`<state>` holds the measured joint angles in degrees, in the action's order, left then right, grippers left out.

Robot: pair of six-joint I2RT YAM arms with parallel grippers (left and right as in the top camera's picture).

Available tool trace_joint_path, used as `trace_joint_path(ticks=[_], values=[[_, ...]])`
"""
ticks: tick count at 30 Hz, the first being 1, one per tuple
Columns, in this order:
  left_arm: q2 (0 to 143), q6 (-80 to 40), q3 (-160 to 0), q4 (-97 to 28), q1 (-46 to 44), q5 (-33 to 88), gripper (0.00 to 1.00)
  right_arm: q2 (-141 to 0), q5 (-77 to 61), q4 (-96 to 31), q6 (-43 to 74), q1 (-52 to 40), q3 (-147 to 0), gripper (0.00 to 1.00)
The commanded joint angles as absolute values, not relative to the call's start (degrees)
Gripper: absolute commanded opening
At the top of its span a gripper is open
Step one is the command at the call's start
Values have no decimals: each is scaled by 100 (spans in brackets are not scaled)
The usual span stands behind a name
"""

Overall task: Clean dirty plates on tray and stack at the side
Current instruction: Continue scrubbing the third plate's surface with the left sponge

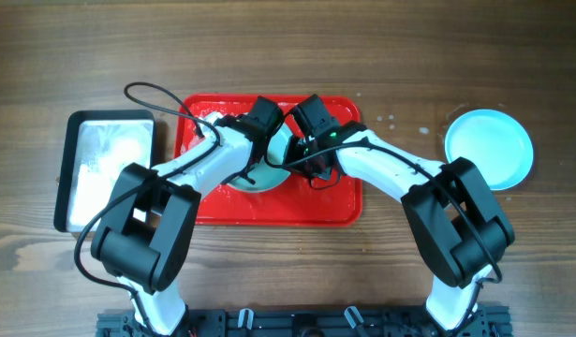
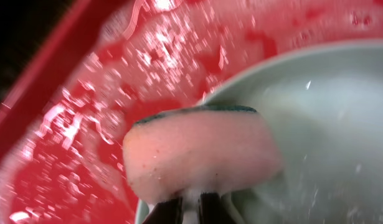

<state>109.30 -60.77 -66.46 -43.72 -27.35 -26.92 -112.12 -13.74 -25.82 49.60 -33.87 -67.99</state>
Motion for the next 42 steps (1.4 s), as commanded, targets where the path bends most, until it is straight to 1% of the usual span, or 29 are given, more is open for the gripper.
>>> trace_joint_path(ticks=[1, 3, 6, 7, 11, 14, 16, 19, 20, 25, 26, 27, 29, 31, 32, 34, 36, 38, 40, 42], values=[[10571, -5561, -7039, -4504, -2563, -3754, 4, -11303, -1173, -2744, 4797, -3380, -6711, 4], [10326, -5249, -7052, -4521, -2563, -3406, 4, -11303, -1170, -2744, 4794, -3380, -6711, 4], [10346, -4095, -7028, -4517, -2563, -2298, 4, -11303, -1173, -2727, 4781, -3380, -6711, 4], [10414, -3529, -7028, -4486, -2563, -1863, 4, -11303, -1173, -2727, 4775, -3380, -6711, 4], [10536, -2405, -6796, -4480, -2563, -1070, 4, -11303, -1175, -2724, 4757, -3380, -6711, 4], [10536, -1205, -6646, -4418, -2563, 126, 4, -11303, -1175, -2722, 4753, -3380, -6711, 4], [10547, -917, -6573, -4189, -2561, 193, 4, -11303, -1175, -2722, 4753, -3380, -6711, 4], [10593, -913, -6449, -3734, -2600, 709, 4, -11303, -1177, -2722, 4755, -3380, -6711, 4], [10617, -913, -6449, -3645, -2615, 701, 4, -11303, -1177, -2722, 4755, -3380, -6711, 5], [11067, -943, -6449, -2259, -2615, 701, 4, -11303, -1177, -2722, 4753, -3380, -6711, 4], [11207, -1068, -6449, -1970, -2596, 458, 4, -11303, -1177, -2724, 4755, -3380, -6711, 4], [11273, -1422, -6449, -1900, -2543, -45, 4, -11303, -1177, -2727, 4753, -3380, -6711, 4], [11281, -1896, -6453, -2045, -2322, -777, 4, -11303, -1179, -2729, 4729, -3380, -6711, 4], [11277, -2180, -6530, -2530, -1876, -1007, 4, -11303, -1197, -2722, 4733, -3380, -6711, 4], [11277, -2333, -6611, -2858, -1680, -947, 4, -11303, -1197, -2720, 4735, -3380, -6711, 4], [11277, -2338, -6842, -3850, -1315, -279, 4, -11303, -1197, -2705, 4733, -3380, -6711, 4], [11277, -2112, -6893, -4593, -1208, 381, 4, -11303, -1197, -2703, 4733, -3380, -6711, 4], [11277, -1715, -6893, -5367, -1216, 554, 4, -11303, -1199, -2703, 4733, -3380, -6711, 4], [11277, -1527, -6890, -5684, -1216, 578, 4, -11303, -1197, -2700, 4733, -3380, -6711, 4], [11277, -1518, -6890, -5588, -1280, 775, 4, -11303, -1197, -2700, 4733, -3380, -6711, 4]])
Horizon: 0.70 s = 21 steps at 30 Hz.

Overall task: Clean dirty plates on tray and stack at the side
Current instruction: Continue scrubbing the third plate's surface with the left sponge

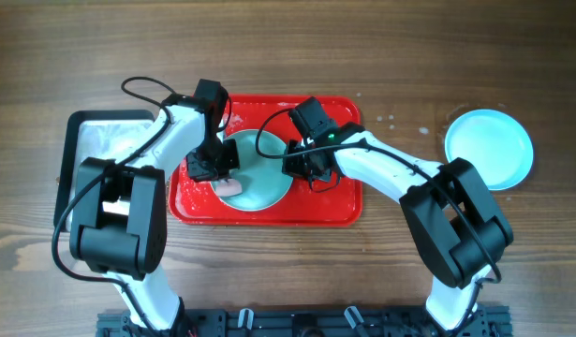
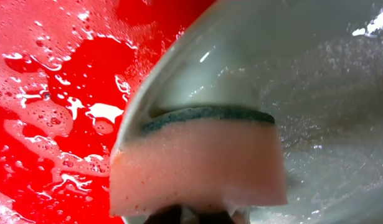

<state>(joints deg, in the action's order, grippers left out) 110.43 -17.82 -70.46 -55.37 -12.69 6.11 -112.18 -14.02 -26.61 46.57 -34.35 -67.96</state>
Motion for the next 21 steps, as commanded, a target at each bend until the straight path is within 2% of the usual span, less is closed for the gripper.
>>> trace_joint_path(ticks=[1, 3, 5, 9, 10, 12, 16, 19, 21], values=[[11277, -1516, -6890, -5485, -1330, 974, 4, -11303, -1197, -2700, 4731, -3380, -6711, 4], [11279, -1347, -6810, -5155, -1592, 1452, 4, -11303, -1197, -2700, 4731, -3380, -6711, 4], [11284, -696, -6737, -4925, -1911, 2158, 4, -11303, -1197, -2700, 4731, -3380, -6711, 4], [11284, -502, -6733, -4191, -2528, 2246, 4, -11303, -1197, -2703, 4731, -3380, -6711, 4], [11284, -779, -6733, -3854, -2541, 2049, 4, -11303, -1197, -2703, 4724, -3380, -6711, 4], [11284, -1806, -6733, -3229, -2539, 670, 4, -11303, -1199, -2700, 4705, -3380, -6711, 4], [11284, -2823, -6733, -2895, -2541, -1793, 4, -11303, -1199, -2700, 4692, -3380, -6711, 4], [11284, -2928, -6735, -3413, -2510, -2574, 4, -11303, -1199, -2694, 4692, -3380, -6711, 4], [11284, -2928, -6733, -3780, -2508, -2683, 4, -11303, -1199, -2685, 4687, -3380, -6711, 4]])
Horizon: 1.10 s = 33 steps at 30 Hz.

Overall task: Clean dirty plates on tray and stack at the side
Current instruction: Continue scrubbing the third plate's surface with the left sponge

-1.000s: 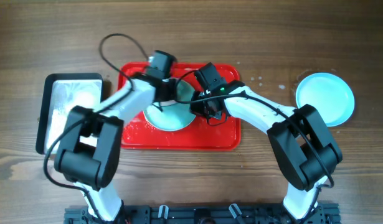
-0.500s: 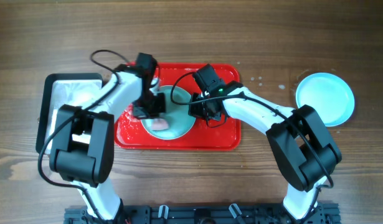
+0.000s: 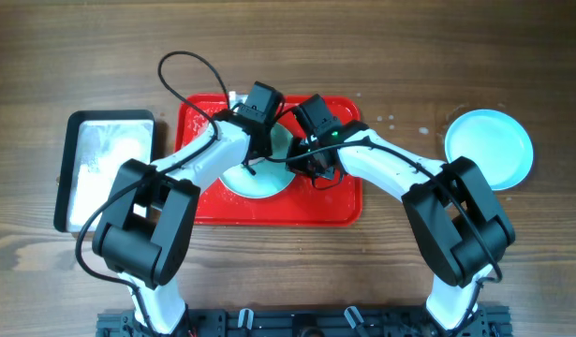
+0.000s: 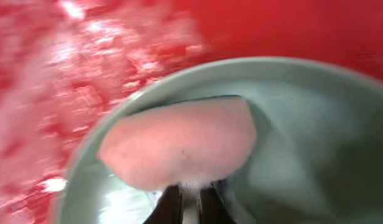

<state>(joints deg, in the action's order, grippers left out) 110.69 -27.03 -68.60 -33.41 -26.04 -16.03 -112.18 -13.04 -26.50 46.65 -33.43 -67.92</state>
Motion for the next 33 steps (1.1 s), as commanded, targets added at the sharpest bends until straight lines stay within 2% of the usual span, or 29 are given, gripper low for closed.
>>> trace_joint_path(ticks=[1, 2, 5, 10, 13, 16, 19, 22, 25, 27, 29, 31, 33], values=[[11284, -2926, -6735, -4099, -2508, -2620, 4, -11303, -1199, -2685, 4689, -3380, -6711, 5], [11284, -2921, -6735, -4294, -2508, -2523, 4, -11303, -1199, -2685, 4687, -3380, -6711, 4], [11284, -2261, -6735, -4939, -2510, -1138, 4, -11303, -1208, -2679, 4687, -3380, -6711, 4], [11284, -1057, -6735, -4792, -2526, 1577, 4, -11303, -1219, -2676, 4665, -3380, -6711, 4], [11284, -473, -6735, -4757, -2530, 2504, 4, -11303, -1216, -2676, 4663, -3380, -6711, 4], [11284, -340, -6735, -4563, -2526, 2635, 4, -11303, -1219, -2665, 4665, -3380, -6711, 4], [11284, -694, -6735, -3754, -2523, 2200, 4, -11303, -1216, -2665, 4663, -3380, -6711, 4], [11284, -1885, -6735, -2875, -2530, 344, 4, -11303, -1216, -2668, 4663, -3380, -6711, 4], [11284, -2436, -6735, -2429, -2530, -1026, 4, -11303, -1216, -2668, 4657, -3380, -6711, 4], [11284, -2773, -6735, -2512, -2528, -2252, 4, -11303, -1216, -2665, 4657, -3380, -6711, 4], [11284, -2773, -6735, -2762, -2528, -2915, 4, -11303, -1216, -2663, 4657, -3380, -6711, 4], [11262, -2770, -6768, -3234, -2528, -3100, 4, -11303, -1216, -2657, 4659, -3380, -6711, 4], [11181, -2768, -6853, -3765, -2528, -2755, 4, -11303, -1216, -2655, 4657, -3380, -6711, 4]])
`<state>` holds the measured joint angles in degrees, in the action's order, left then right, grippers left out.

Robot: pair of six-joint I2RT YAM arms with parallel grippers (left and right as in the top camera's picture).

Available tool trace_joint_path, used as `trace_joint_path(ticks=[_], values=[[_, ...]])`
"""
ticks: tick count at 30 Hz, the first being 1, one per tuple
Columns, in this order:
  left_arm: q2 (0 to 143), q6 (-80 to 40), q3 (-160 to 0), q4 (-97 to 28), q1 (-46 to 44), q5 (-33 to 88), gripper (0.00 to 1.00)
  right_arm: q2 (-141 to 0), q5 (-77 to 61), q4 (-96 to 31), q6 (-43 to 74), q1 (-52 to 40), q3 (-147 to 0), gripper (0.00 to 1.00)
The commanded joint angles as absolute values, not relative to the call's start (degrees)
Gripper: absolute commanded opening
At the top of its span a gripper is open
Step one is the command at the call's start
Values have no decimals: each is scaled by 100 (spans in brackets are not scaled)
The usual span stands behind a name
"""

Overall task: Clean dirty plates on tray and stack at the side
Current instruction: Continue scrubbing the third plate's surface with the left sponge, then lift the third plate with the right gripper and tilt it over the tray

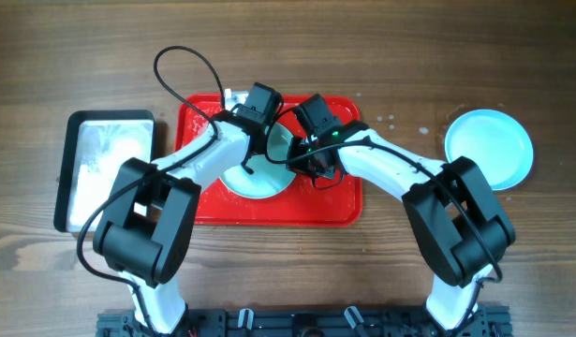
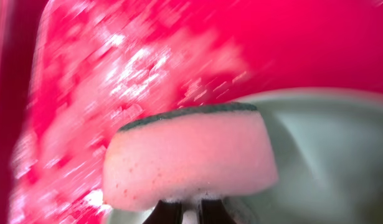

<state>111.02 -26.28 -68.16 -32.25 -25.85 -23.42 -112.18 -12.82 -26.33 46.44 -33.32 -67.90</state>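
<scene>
A pale green plate (image 1: pixel 261 168) lies in the red tray (image 1: pixel 344 201), wet with suds. My left gripper (image 2: pixel 190 208) is shut on a pink sponge with a green scrub face (image 2: pixel 190 155), pressed at the plate's far rim (image 2: pixel 328 162). In the overhead view the left gripper (image 1: pixel 259 117) sits over the plate's upper edge. My right gripper (image 1: pixel 311 150) is at the plate's right rim; its fingers are hidden under the wrist. A clean light-blue plate (image 1: pixel 489 148) rests on the table at the right.
A metal basin (image 1: pixel 108 168) with soapy water stands left of the tray. The tray floor (image 2: pixel 147 56) is covered in foam. Cables loop above the left arm. Water drops dot the wood between tray and blue plate.
The sponge has shifted slightly toward the plate's far left rim, so more foamy tray shows beyond it. Both arms stand almost where they were.
My left gripper held the sponge at the plate's upper rim, right gripper at its right edge. Then the left arm was at the plate's left side, sponge on the rim there. After that it was back at the top edge, and it is still there.
</scene>
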Motion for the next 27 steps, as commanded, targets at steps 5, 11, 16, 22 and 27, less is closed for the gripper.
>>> trace_joint_path(ticks=[5, 11, 16, 22, 27], values=[[10875, -2670, -6967, -5398, -2523, -510, 4, -11303, -1216, -2655, 4652, -3380, -6711, 4], [10875, -991, -6967, -5315, -2523, 2517, 4, -11303, -1219, -2657, 4652, -3380, -6711, 4], [10875, -921, -7216, -5299, -2226, 2985, 4, -11303, -1240, -2657, 4648, -3380, -6711, 4], [10875, -934, -8108, -6152, -1031, 2250, 4, -11303, -1369, -2521, 4501, -3378, -6711, 4], [10873, -1055, -8816, -6864, -716, 998, 4, -11179, -1682, -2237, 4125, -3315, -6718, 4]])
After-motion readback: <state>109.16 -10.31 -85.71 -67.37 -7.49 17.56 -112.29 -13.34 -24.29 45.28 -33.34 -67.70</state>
